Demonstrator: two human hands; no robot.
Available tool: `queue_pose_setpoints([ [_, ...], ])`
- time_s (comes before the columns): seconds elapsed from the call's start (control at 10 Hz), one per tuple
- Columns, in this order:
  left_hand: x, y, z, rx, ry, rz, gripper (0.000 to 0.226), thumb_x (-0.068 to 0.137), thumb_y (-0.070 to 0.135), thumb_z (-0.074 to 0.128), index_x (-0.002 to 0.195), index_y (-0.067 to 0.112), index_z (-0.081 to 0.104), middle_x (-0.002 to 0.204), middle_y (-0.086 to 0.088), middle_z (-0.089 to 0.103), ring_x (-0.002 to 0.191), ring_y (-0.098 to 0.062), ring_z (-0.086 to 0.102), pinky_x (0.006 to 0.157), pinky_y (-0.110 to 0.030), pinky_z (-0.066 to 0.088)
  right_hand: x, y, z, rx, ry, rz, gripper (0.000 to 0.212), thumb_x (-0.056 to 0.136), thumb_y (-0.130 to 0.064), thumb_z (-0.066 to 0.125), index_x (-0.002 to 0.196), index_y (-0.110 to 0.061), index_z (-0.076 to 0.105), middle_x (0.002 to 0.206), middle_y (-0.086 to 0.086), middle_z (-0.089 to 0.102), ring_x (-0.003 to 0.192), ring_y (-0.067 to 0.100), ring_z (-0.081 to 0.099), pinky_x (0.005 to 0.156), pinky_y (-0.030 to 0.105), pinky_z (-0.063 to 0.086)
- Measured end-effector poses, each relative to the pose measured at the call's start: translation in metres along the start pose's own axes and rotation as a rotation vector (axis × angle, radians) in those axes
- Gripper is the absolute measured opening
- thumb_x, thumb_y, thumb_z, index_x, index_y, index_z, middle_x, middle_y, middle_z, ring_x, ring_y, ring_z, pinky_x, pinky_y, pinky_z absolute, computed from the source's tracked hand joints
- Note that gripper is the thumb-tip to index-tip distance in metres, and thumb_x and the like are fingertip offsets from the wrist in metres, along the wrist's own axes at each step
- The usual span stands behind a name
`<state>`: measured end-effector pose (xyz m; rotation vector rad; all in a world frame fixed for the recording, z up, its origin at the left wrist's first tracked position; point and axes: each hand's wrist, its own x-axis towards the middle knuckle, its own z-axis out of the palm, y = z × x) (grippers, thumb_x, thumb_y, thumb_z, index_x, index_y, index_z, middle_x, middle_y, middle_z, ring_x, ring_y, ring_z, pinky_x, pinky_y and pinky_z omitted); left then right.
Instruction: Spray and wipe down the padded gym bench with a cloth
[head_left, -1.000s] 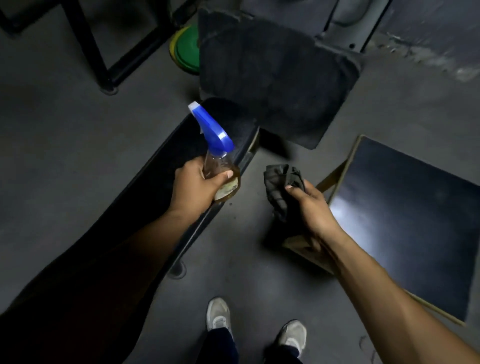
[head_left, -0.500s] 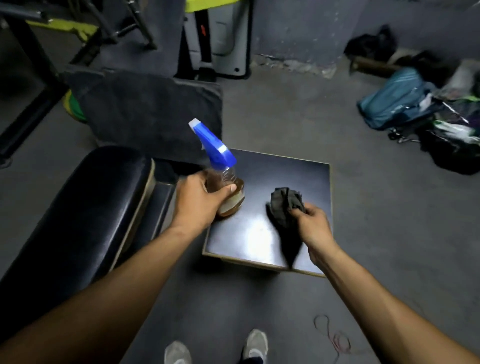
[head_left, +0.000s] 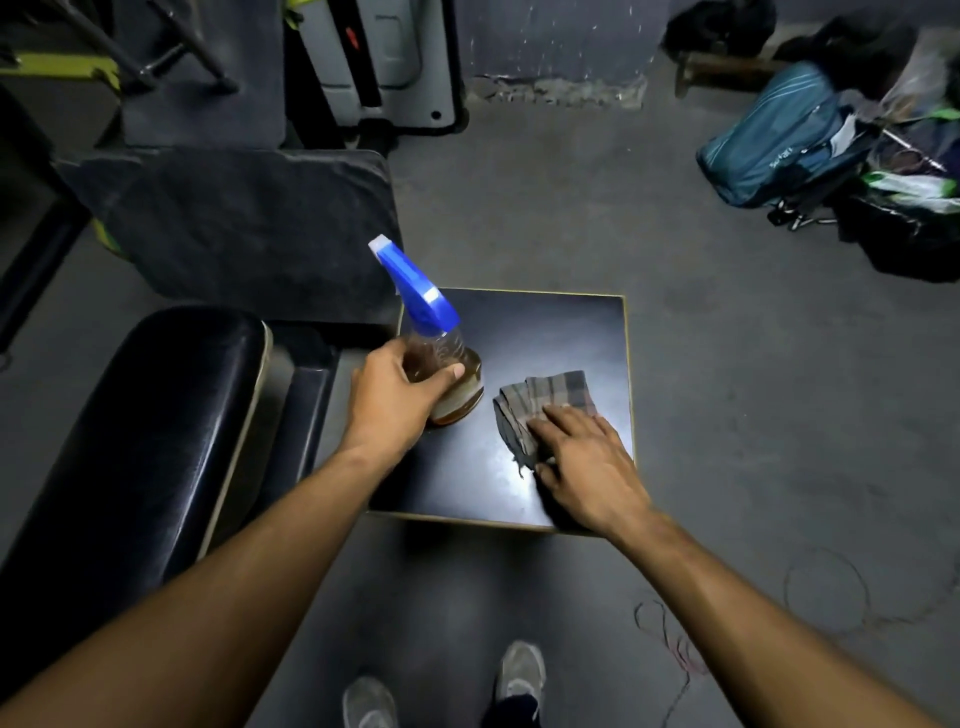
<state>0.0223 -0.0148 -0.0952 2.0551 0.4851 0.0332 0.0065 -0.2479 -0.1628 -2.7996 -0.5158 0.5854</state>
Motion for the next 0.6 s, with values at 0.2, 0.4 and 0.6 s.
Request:
queue_pose_setpoints([
  [0.2,-0.001,-0.004,0.000,-0.013,-0.069,-0.006,0.029,0.073,0.027,0.086,0.095,0.031,0.068,0.092,0.011,0.075,0.089,-0.005,0.070,0.089,-0.037,0.057,0.000,-0.003,-0.003,0.083,0.072,-0.026,0.057,0.095,-0.030,0.066,0.151,-0.025,0.054,0.156,0.000,0.053,0.147,0.025,0.045,0.127,0.041,0.025],
  [0.4,-0.007,-0.007,-0.004,-0.070,-0.110,-0.003,0.051,0.072,0.020,0.086,0.117,0.025,0.062,0.100,0.018,0.072,0.091,0.009,0.065,0.087,-0.018,0.050,0.004,-0.006,-0.006,0.120,0.106,-0.036,0.055,0.097,-0.031,0.065,0.150,-0.024,0.055,0.154,0.000,0.055,0.145,0.026,0.047,0.126,0.043,0.030],
  [0.6,-0.016,-0.015,-0.014,-0.091,-0.115,-0.043,0.066,0.072,0.023,0.087,0.129,0.030,0.054,0.129,0.016,0.062,0.119,0.001,0.055,0.092,-0.009,0.038,0.000,-0.016,-0.007,0.131,0.137,-0.029,0.055,0.097,-0.032,0.067,0.149,-0.024,0.055,0.152,0.000,0.057,0.142,0.027,0.050,0.124,0.045,0.032],
])
